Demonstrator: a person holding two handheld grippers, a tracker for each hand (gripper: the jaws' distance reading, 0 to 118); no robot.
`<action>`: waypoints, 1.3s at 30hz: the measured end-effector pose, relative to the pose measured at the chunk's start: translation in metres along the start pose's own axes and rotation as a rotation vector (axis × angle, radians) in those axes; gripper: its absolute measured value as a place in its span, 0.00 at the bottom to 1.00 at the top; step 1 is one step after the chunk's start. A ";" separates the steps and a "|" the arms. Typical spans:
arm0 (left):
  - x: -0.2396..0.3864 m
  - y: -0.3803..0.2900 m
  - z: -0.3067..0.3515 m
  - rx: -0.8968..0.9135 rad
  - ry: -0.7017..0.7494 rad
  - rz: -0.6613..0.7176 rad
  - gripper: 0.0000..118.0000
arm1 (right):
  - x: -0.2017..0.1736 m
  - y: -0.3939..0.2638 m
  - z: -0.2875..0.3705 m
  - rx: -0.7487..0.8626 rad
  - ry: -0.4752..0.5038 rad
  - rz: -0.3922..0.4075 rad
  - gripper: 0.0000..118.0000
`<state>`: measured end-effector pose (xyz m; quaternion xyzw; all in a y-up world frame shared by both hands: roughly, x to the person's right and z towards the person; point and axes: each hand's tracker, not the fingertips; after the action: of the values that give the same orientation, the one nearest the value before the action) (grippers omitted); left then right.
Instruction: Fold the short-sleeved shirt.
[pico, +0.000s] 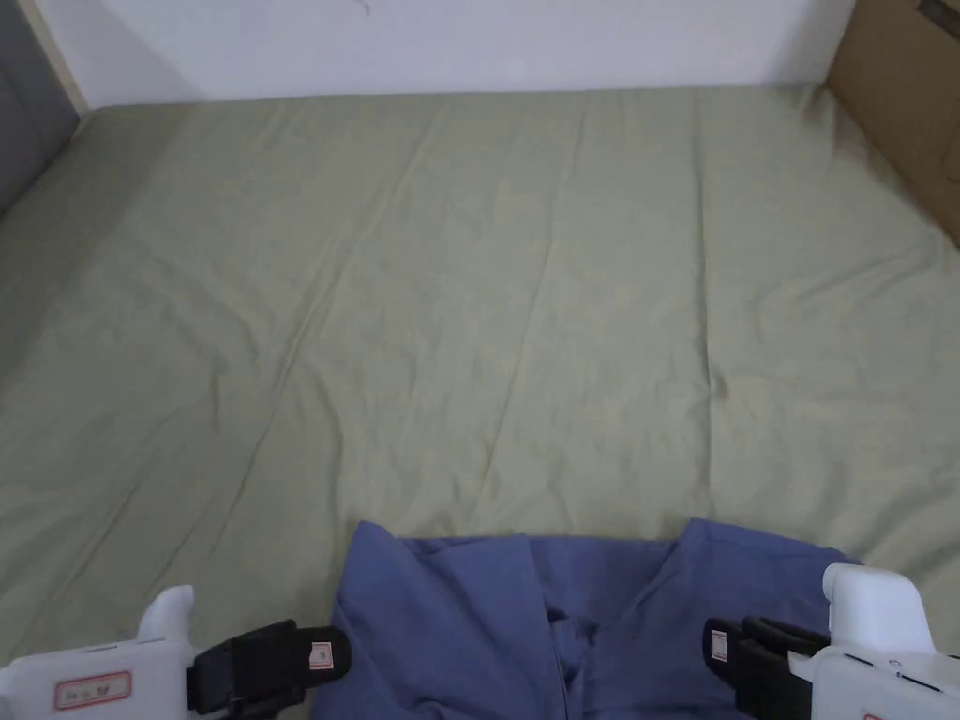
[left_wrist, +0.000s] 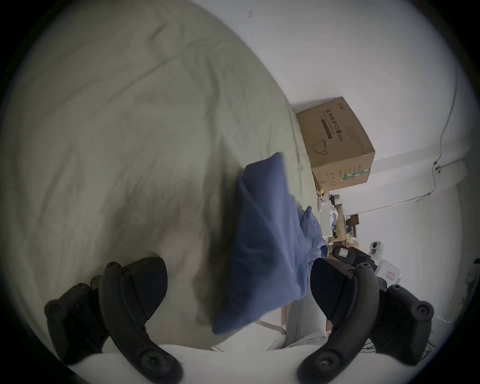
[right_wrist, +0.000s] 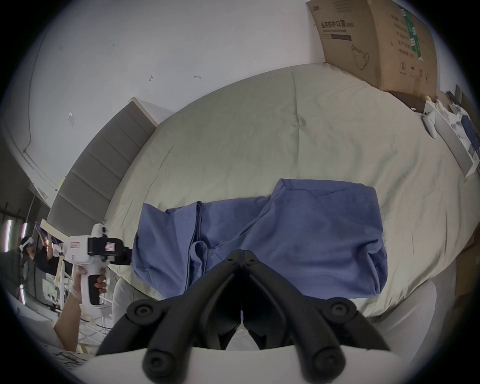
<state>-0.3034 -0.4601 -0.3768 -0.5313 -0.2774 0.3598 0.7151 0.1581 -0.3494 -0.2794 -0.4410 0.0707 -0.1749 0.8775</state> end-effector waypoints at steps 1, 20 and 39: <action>-0.002 0.000 -0.004 0.011 -0.032 -0.005 0.95 | -0.002 0.001 0.000 -0.002 0.000 0.004 0.00; -0.005 0.016 -0.023 -0.150 -0.152 -0.016 0.10 | -0.027 0.009 -0.014 -0.043 -0.015 0.040 0.00; 0.120 0.013 0.094 0.117 0.283 -0.151 0.10 | 0.024 -0.003 0.009 0.011 0.021 -0.048 0.00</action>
<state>-0.3088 -0.3083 -0.3613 -0.5116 -0.1918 0.2422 0.8018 0.1823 -0.3538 -0.2710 -0.4358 0.0681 -0.2009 0.8747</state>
